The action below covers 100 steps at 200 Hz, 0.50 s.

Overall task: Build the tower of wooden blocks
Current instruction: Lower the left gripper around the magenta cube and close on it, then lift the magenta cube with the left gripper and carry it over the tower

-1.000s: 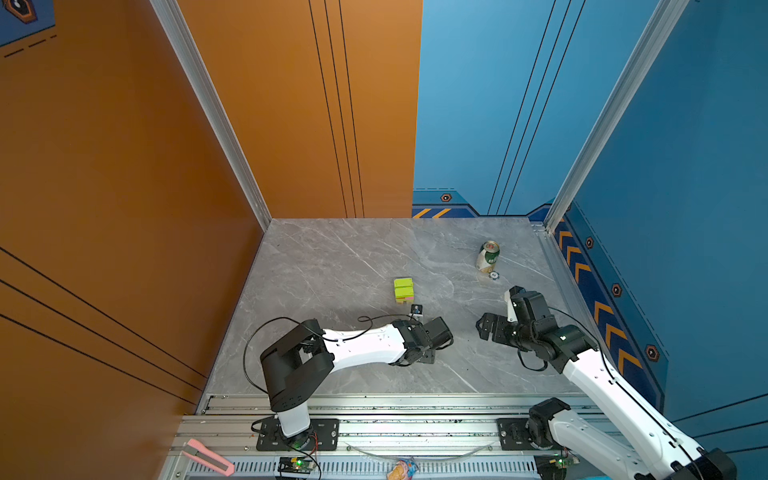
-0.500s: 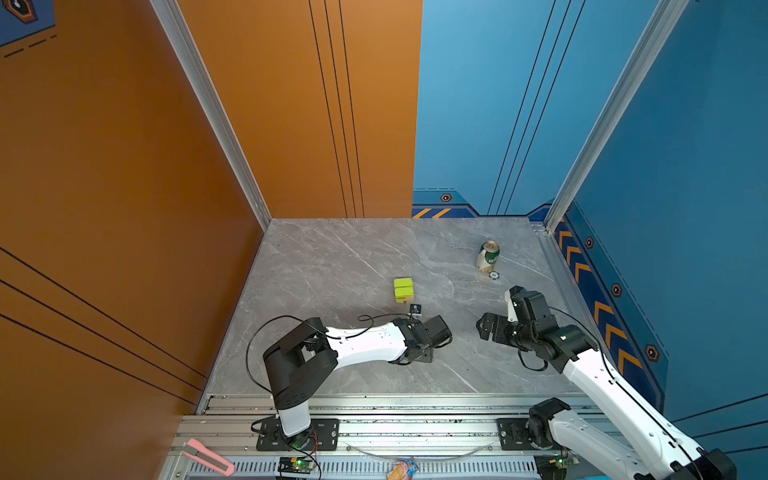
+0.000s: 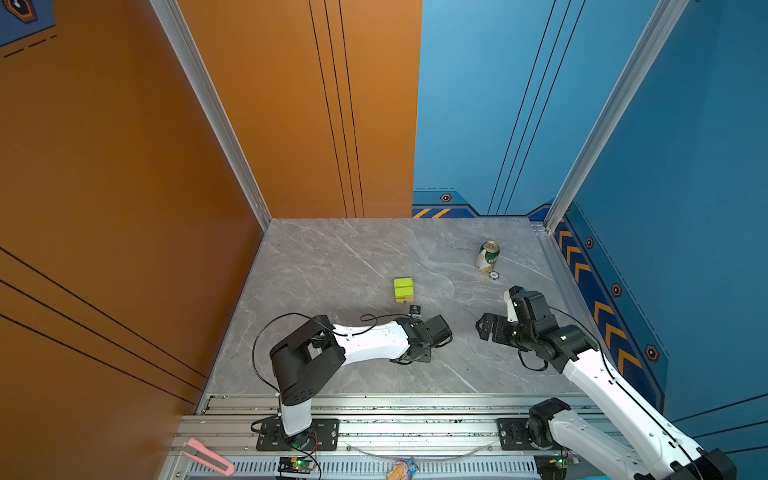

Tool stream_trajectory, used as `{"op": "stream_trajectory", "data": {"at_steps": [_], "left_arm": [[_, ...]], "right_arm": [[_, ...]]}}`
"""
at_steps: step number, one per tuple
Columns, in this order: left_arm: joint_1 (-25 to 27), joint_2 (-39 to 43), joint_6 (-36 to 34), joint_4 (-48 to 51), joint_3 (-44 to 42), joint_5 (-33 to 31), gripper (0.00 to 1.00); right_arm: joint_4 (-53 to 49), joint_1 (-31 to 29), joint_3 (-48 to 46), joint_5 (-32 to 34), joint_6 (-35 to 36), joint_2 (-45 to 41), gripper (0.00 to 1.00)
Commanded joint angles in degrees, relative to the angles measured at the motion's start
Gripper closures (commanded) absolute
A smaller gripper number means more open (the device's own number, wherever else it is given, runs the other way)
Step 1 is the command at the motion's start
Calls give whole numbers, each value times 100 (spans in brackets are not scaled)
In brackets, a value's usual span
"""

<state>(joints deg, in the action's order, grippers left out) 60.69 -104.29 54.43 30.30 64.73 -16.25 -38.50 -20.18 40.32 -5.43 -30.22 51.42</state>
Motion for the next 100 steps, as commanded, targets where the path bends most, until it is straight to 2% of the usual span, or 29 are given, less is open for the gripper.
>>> {"op": "stream_trajectory", "data": {"at_steps": [1, 19, 50, 100], "left_arm": [[-91, -96, 43, 237, 166, 87, 43], [-118, -97, 49, 281, 156, 79, 48], [-135, -52, 58, 344, 141, 71, 50], [-170, -4, 67, 397, 66, 38, 60]], "right_arm": [[-35, 49, 25, -81, 95, -45, 0], [-26, 47, 25, -95, 96, -53, 0], [-9, 54, 11, -106, 100, -44, 0], [-8, 54, 4, -118, 103, -35, 0]]}}
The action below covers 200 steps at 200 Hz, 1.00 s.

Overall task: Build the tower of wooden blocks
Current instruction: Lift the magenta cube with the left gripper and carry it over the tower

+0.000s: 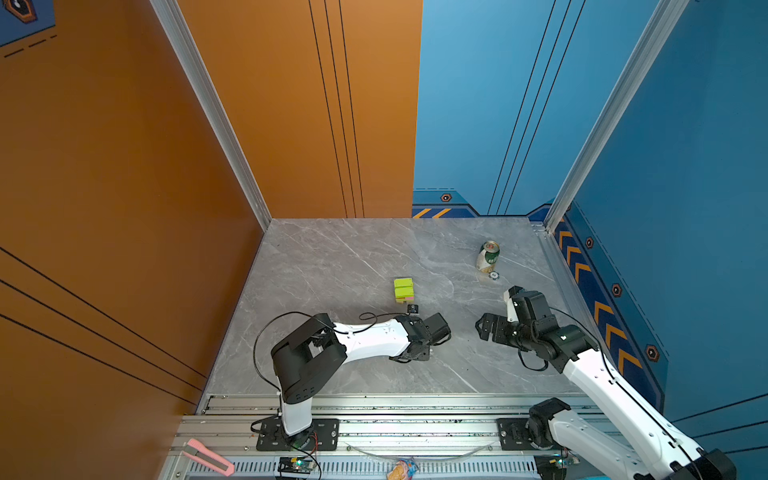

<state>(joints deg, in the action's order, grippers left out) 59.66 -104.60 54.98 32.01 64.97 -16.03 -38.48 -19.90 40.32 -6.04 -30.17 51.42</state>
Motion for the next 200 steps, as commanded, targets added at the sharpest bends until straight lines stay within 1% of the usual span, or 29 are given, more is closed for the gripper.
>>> {"op": "stream_trajectory", "data": {"at_steps": [1, 11, 41, 134, 200], "left_arm": [[-55, 22, 13, 227, 37, 19, 60], [-69, 45, 12, 226, 18, 14, 61], [-85, 77, -13, 233, -1, 26, 69], [-122, 346, -73, 364, -90, -37, 72], [-224, 788, -249, 817, 195, -274, 72]], "right_arm": [[-10, 23, 3, -60, 99, -35, 0], [-10, 24, 0, -66, 104, -34, 0], [-10, 27, 2, -90, 99, -19, 0], [-2, 21, 37, -143, 110, 104, 0], [33, 12, 55, -127, 95, 182, 0]]}}
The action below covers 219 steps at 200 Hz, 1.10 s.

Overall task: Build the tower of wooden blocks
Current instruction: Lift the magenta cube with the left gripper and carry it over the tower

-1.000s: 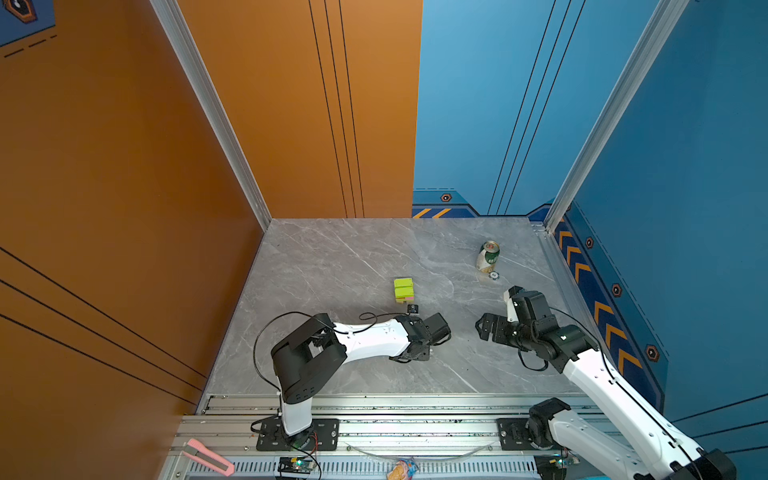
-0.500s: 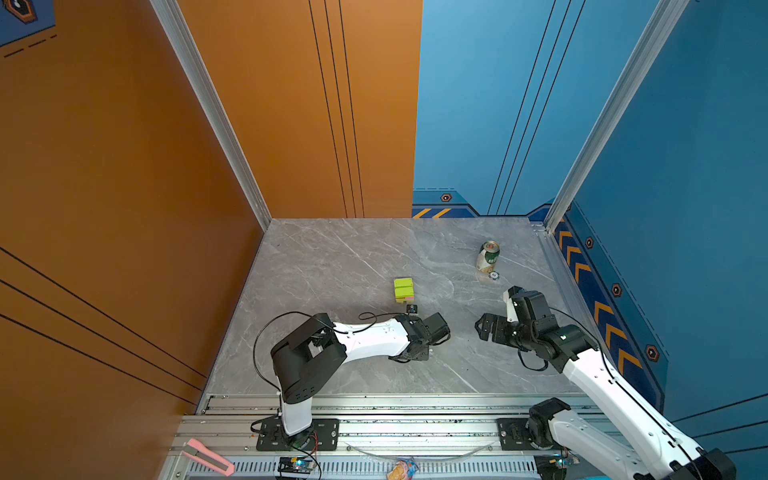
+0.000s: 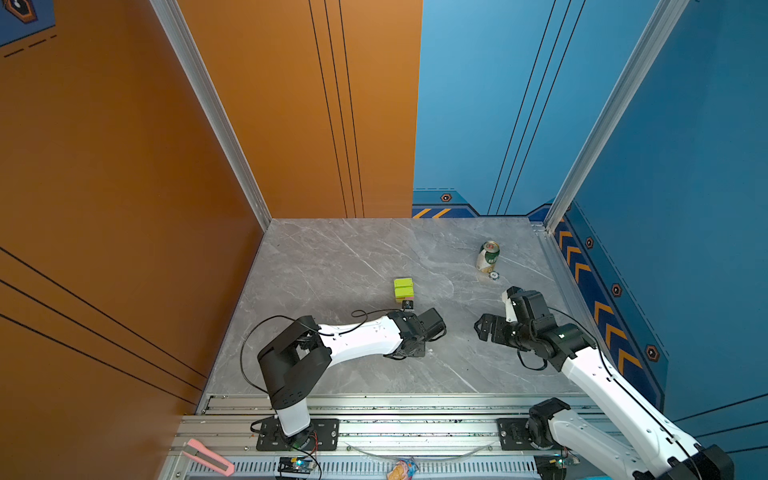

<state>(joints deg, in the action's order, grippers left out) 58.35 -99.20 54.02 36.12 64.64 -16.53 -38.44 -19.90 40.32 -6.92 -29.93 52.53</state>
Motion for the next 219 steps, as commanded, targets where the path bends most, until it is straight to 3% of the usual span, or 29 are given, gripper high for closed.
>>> {"op": "stream_trajectory", "data": {"at_steps": [1, 113, 219], "left_arm": [[-98, 255, -158, 414, 230, -221, 72], [-974, 784, -719, 712, 703, -237, 72], [-1514, -56, -1232, 831, 1940, 143, 74]], "right_arm": [[29, 12, 51, -34, 73, 72, 0], [138, 12, 165, -41, 119, 266, 0], [46, -222, 673, 8, 100, 611, 0]]}}
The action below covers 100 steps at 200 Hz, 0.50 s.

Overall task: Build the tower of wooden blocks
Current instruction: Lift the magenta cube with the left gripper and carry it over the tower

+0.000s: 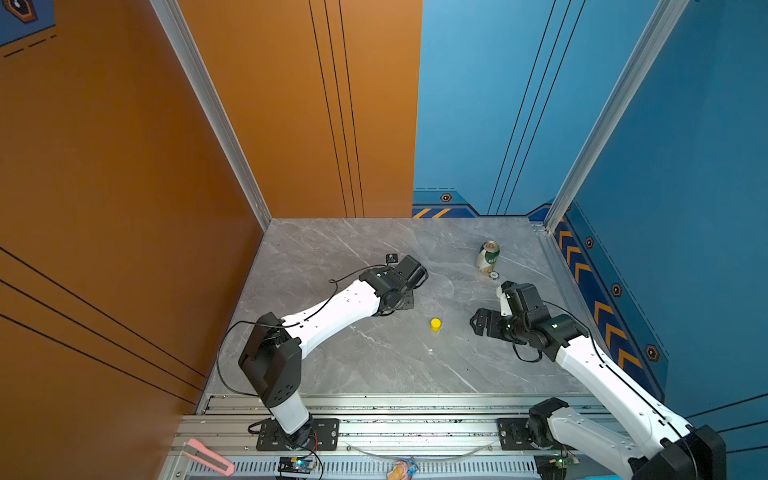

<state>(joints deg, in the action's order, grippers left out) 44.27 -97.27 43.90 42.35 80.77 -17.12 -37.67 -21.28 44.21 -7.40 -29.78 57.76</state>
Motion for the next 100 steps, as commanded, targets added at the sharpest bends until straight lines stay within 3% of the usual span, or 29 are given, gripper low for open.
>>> {"op": "stream_trajectory", "data": {"at_steps": [1, 100], "left_arm": [[-109, -261, -226, 210, 335, 210, 74], [-433, -1157, -422, 301, 1293, 635, 74]], "right_arm": [[-35, -86, 287, 64, 85, 92, 0], [-318, -118, 794, 175, 164, 388, 0]]}}
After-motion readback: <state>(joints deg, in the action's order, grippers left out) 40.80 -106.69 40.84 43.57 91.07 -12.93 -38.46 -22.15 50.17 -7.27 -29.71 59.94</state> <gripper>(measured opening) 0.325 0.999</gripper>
